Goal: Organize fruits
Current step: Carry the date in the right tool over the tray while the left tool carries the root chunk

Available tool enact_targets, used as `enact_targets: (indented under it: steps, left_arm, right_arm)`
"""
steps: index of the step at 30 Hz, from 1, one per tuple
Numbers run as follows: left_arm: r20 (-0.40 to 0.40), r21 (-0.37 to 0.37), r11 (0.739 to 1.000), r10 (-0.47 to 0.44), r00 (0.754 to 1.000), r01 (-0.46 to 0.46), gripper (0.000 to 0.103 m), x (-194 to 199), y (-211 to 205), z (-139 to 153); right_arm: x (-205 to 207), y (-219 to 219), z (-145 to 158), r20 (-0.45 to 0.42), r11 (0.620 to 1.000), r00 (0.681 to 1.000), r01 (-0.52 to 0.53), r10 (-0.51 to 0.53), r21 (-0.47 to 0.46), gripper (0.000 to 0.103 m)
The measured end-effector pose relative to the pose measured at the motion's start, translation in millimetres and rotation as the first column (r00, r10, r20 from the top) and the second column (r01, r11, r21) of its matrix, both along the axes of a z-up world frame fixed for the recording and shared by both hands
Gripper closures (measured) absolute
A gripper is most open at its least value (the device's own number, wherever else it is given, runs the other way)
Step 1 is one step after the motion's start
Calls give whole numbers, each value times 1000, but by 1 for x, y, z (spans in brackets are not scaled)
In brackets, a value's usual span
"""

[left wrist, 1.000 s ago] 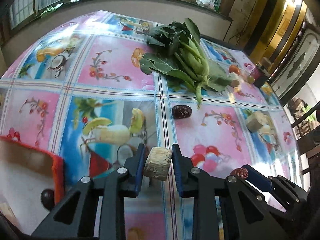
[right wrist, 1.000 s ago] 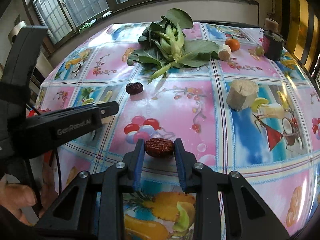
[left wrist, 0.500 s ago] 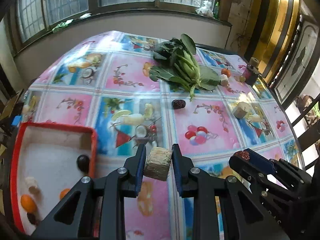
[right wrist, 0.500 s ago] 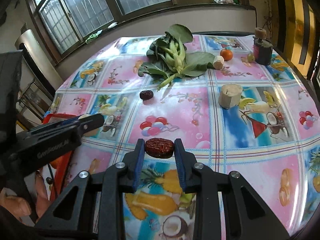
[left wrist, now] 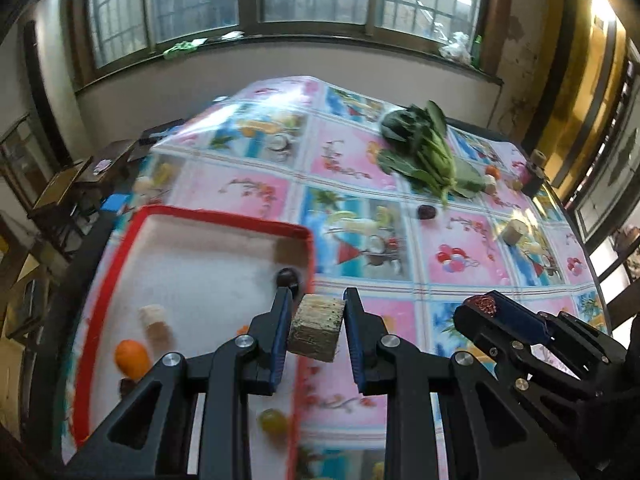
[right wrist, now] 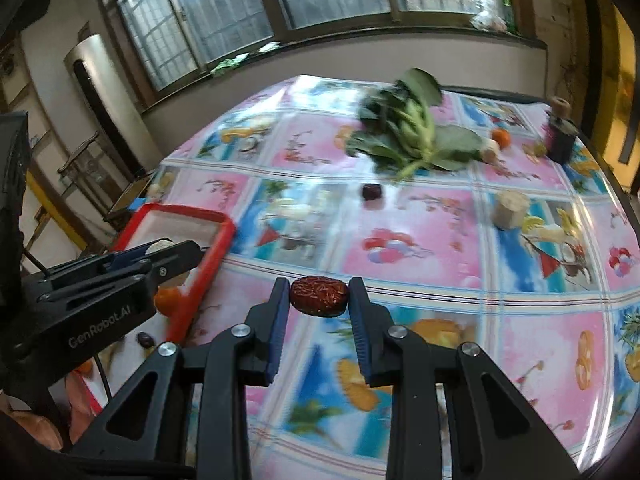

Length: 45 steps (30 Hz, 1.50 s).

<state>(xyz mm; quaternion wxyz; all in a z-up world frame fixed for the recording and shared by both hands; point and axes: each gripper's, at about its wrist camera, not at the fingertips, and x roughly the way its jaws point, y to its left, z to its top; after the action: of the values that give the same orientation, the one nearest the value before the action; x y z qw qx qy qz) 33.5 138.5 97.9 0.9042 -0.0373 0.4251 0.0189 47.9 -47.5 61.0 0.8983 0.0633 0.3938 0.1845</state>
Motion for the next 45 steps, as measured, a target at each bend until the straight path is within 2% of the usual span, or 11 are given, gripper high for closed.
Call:
enact_targets:
  steps: [12,28,45]
  left_arm:
    - [2,40,996,77,997,-77,78,-23,58,5]
    - [-53,76,991,113,992,-109,77,-20,112,-19]
    - [-106,102,990,103,989,-92,77,10,121,-44]
  right_arm:
    - [-22,78,14,23,994,993,-112,112,-17,71]
    - [-14,168,17,35,977,980,-192,196,-97,71]
    - [11,192,-7,-30,973,984,-179,177,-147,71]
